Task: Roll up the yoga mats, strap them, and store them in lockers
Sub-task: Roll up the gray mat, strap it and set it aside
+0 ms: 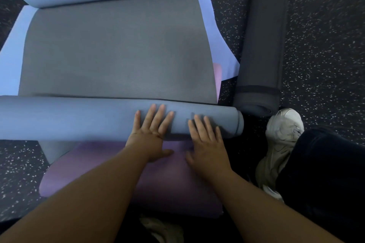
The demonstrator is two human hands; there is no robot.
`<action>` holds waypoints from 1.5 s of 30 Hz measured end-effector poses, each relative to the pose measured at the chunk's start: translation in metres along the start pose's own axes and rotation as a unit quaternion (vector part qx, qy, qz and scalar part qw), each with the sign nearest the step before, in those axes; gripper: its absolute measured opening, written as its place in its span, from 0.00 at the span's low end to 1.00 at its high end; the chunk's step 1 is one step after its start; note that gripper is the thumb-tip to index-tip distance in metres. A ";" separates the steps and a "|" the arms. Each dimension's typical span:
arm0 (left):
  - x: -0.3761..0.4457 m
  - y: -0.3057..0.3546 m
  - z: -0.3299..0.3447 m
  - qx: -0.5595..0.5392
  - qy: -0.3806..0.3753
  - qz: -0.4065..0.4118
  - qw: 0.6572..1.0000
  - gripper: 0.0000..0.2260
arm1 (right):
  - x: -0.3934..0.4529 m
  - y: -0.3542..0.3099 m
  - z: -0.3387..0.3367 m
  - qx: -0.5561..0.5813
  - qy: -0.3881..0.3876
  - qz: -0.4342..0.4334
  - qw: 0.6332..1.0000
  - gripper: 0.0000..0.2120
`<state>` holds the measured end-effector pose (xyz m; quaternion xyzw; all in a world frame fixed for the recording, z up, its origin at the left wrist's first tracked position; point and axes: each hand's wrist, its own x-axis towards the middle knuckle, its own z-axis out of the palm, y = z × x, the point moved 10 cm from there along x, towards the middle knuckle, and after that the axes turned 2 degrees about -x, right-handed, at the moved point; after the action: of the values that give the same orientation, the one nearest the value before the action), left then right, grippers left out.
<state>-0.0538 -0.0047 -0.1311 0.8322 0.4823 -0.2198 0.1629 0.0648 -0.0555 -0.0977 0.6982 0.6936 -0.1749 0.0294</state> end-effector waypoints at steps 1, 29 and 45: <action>0.002 -0.001 -0.007 -0.006 0.008 0.004 1.000 0.50 | -0.002 0.001 0.007 -0.013 -0.011 0.001 1.000 0.41; 0.043 -0.024 -0.064 0.184 0.164 -0.047 0.968 0.60 | 0.086 0.027 -0.014 0.013 -0.165 0.034 0.986 0.47; 0.038 -0.028 -0.101 0.080 0.154 0.044 0.984 0.32 | 0.087 0.010 -0.054 -0.074 -0.024 0.014 0.997 0.42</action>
<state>-0.0408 0.0858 -0.0666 0.8870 0.4450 -0.1194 0.0291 0.0840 0.0428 -0.0739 0.6995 0.6937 -0.1397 0.1004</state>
